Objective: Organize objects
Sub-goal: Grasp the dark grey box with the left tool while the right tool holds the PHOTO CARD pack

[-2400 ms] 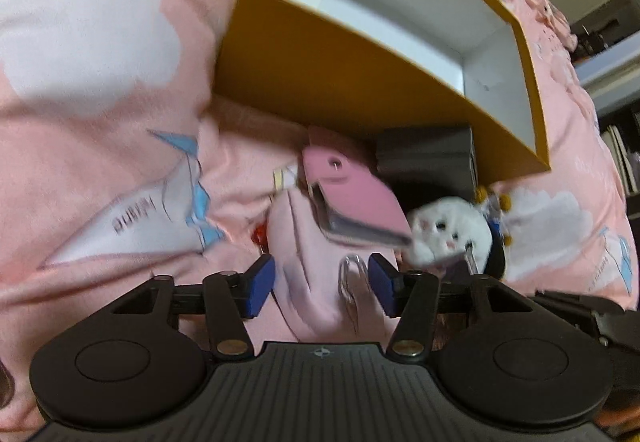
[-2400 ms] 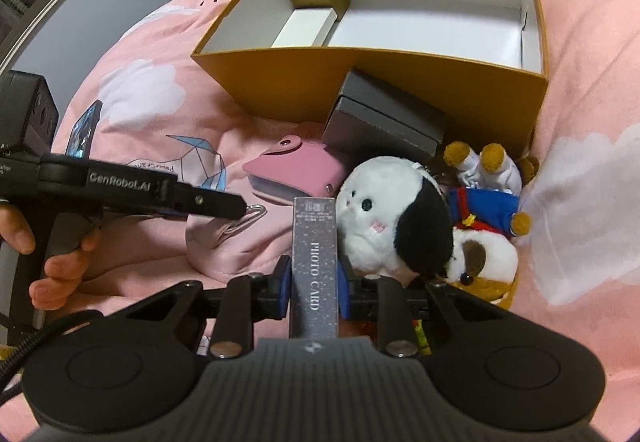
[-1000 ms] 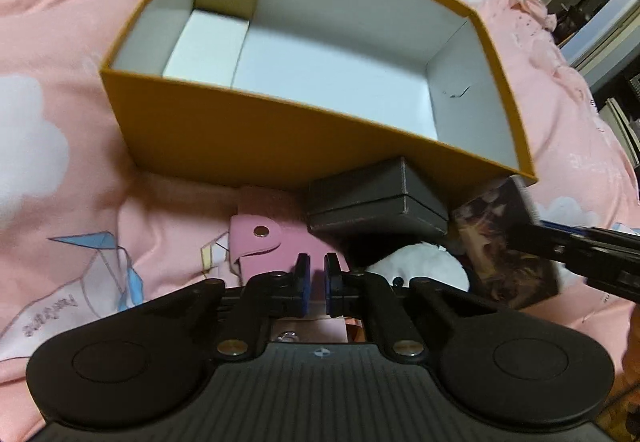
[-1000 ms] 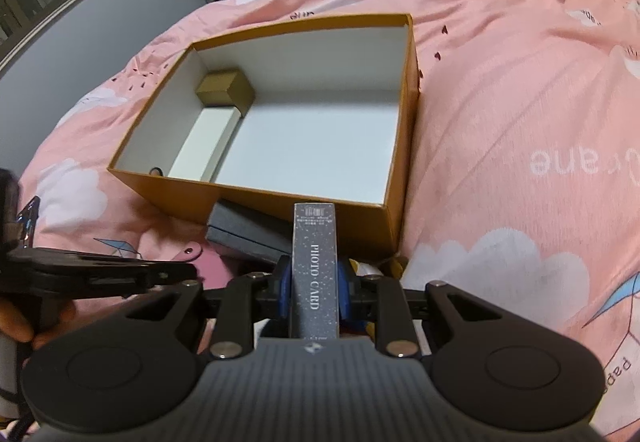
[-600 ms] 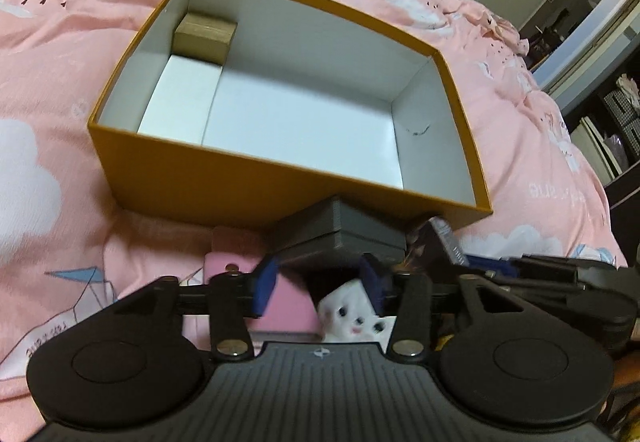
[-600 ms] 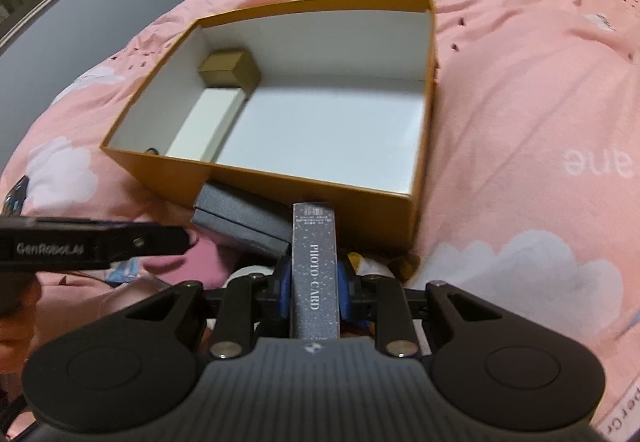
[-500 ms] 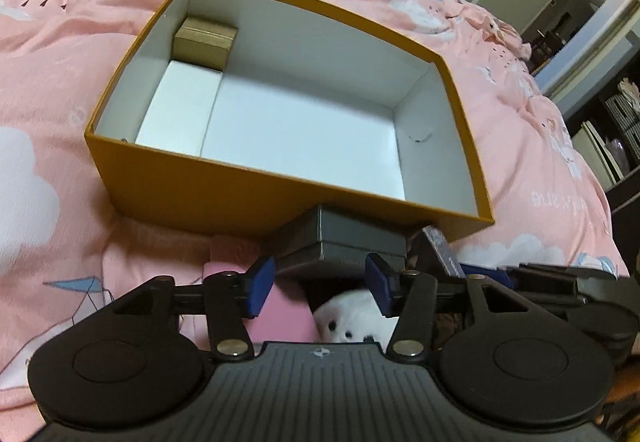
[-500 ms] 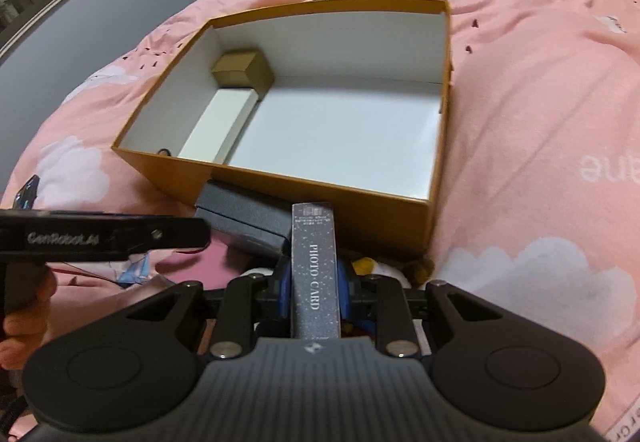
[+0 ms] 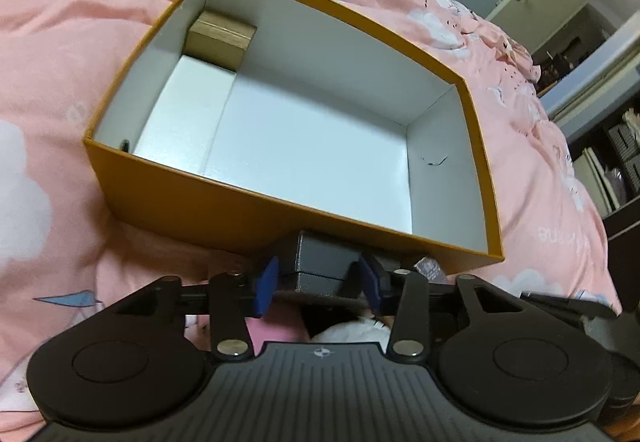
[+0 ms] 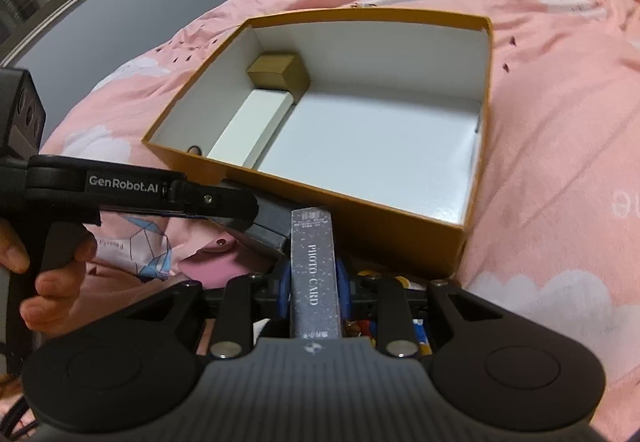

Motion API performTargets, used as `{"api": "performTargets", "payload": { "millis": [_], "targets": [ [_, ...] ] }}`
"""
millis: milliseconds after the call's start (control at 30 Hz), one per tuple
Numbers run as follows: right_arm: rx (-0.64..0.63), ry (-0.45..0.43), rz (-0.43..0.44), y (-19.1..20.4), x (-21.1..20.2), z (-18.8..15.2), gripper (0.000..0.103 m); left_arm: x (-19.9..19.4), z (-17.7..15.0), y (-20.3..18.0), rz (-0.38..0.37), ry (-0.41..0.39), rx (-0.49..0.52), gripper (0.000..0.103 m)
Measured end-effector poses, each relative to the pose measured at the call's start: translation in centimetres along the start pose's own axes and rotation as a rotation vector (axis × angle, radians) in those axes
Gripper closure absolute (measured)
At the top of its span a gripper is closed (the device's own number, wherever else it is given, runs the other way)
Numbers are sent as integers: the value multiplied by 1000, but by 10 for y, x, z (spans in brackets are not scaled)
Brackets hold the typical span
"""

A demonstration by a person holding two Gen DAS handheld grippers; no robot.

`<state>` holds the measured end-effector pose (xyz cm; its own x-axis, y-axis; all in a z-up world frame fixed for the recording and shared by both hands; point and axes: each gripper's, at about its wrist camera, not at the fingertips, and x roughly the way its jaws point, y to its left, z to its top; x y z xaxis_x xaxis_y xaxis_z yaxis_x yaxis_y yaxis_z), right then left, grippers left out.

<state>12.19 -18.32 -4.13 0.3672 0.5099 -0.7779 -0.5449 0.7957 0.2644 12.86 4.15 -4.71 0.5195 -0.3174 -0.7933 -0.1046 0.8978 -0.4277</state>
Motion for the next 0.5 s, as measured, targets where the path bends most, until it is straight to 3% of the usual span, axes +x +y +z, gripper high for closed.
{"api": "performTargets", "payload": {
  "millis": [167,433,500],
  "targets": [
    [-199,15,-22,24,1,4,78,-11,-4,9,16,14,2,70],
    [-428,57,-21,49,11,16,78,-27,-7,15,91,-20,37,71],
    [-444,65,-18,51,16,19,77,-32,-7,14,112,-33,62,63]
  ]
}}
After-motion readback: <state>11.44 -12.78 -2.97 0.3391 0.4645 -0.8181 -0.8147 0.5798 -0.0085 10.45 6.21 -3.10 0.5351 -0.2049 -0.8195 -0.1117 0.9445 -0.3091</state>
